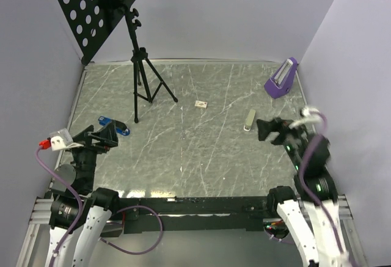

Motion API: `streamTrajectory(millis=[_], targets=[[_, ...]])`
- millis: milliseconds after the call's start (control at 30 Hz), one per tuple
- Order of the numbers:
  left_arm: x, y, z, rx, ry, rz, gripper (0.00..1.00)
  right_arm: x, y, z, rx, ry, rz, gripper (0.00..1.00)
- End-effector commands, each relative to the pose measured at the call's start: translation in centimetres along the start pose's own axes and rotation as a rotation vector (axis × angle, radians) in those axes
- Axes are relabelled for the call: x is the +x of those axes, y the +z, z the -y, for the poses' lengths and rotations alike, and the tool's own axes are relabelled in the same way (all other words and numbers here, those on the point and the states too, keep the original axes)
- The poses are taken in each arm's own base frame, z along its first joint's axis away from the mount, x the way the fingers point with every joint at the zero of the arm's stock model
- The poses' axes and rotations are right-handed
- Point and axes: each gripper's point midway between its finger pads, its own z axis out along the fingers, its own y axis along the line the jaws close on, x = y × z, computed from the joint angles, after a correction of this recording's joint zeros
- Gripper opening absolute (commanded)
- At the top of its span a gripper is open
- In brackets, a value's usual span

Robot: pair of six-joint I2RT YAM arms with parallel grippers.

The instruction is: Load the staples into the stapler

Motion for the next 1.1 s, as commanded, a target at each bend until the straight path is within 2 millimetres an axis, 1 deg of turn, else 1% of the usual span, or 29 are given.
streamTrajectory(millis=[0,33,67,100,133,167,200,233,267,300,333,367,433,467,533,567,600,633,667,700,733,767,800,833,867,900,933,967,1067], targets=[[-0.8,-0.8,0.8,0.04,0.012,-0.001,0.99,5.4,3.9,-1.6,-0.08,0.101,-0.301,1.0],[-0.8,-0.9,0.8,0.041,0.011,0.004,0.99,6.0,4.6,-1.9,-0.086,0.111,-0.336,1.0],[-0.9,-0.9,0.9,0.046,0.015,0.008,0.99,7.6,5.9,-1.6,-0.065,0.123,-0.407,1.0],[-1.0,-1.0,0.9,0.048,0.016,0.014,0.99,7.7,6.6,-2.4,-0.077,0.117,-0.423,1.0],[-1.1,-0.9,0.9,0.048,0.018,0.019,0.99,8.2,7.4,-2.7,-0.072,0.11,-0.446,1.0],[-1.1,-1.0,0.8,0.047,0.014,0.02,0.99,9.7,8.8,-2.1,-0.019,0.098,-0.499,1.0],[-1.1,-1.0,0.8,0.047,0.016,0.02,1.0,9.3,10.0,-3.0,-0.033,0.091,-0.492,1.0],[-1.2,-1.0,0.9,0.051,0.016,0.025,0.99,9.8,10.8,-3.8,-0.049,0.087,-0.511,1.0],[-1.3,-1.1,0.8,0.048,0.022,0.03,1.0,11.7,12.2,-3.9,-0.043,0.09,-0.571,1.0],[-1.3,-1.1,0.7,0.044,0.021,0.032,0.99,11.4,13.4,-4.6,-0.063,0.097,-0.572,1.0],[-1.4,-1.1,0.6,0.038,0.019,0.034,0.99,11.5,14.6,-5.3,-0.085,0.093,-0.574,1.0],[-1.4,-1.1,0.6,0.035,0.017,0.035,0.99,12.6,16.5,-5.5,-0.087,0.077,-0.613,1.0],[-1.2,-1.1,0.8,0.047,0.019,0.028,1.0,13.8,18.2,-6.3,-0.1,0.054,-0.667,1.0],[-1.2,-1.0,0.8,0.051,0.02,0.026,0.99,14.7,20.2,-6.6,-0.102,0.041,-0.703,1.0],[-1.0,-1.0,1.0,0.061,0.023,0.019,1.0,15.6,22.0,-7.4,-0.124,0.028,-0.744,1.0],[-1.0,-1.0,1.1,0.064,0.024,0.021,0.99,16.5,23.7,-7.9,-0.151,-0.003,-0.774,1.0],[-1.0,-1.0,1.0,0.062,0.027,0.021,0.99,16.9,24.5,-8.3,-0.175,-0.018,-0.79,1.0],[-1.0,-0.9,1.1,0.063,0.025,0.02,0.99,18.9,25.3,-8.2,-0.187,-0.032,-0.843,1.0],[-0.8,-0.9,1.1,0.064,0.028,0.016,0.99,17.9,26.4,-8.7,-0.225,-0.077,-0.83,1.0],[-0.8,-0.8,1.1,0.064,0.028,0.016,0.97,18.2,26.9,-8.8,-0.236,-0.1,-0.84,1.0],[-0.7,-0.8,1.1,0.065,0.031,0.009,0.97,19.7,27.6,-8.3,-0.25,-0.139,-0.871,1.0],[-0.6,-0.7,1.0,0.063,0.033,0.007,0.97,19.0,28.4,-8.7,-0.269,-0.159,-0.864,1.0],[-0.6,-0.6,1.1,0.064,0.032,0.004,0.97,19.3,28.8,-8.8,-0.283,-0.174,-0.871,1.0],[-0.6,-0.6,1.1,0.065,0.034,0.006,0.97,20.7,29.2,-8.5,-0.301,-0.194,-0.902,1.0],[-0.5,-0.6,1.1,0.065,0.034,0.004,0.97,20.2,29.7,-9.1,-0.317,-0.192,-0.901,1.0],[-0.5,-0.5,1.2,0.065,0.033,0.002,0.97,20.6,30.1,-9.1,-0.339,-0.215,-0.909,1.0],[-0.5,-0.5,1.2,0.067,0.036,0.001,0.97,21.9,30.3,-8.9,-0.351,-0.229,-0.934,1.0],[-0.4,-0.4,1.2,0.067,0.038,-0.003,0.97,21.7,30.8,-9.4,-0.366,-0.237,-0.927,1.0],[-0.2,-0.3,1.2,0.066,0.039,-0.008,0.97,22.9,31.4,-9.8,-0.393,-0.25,-0.943,1.0]])
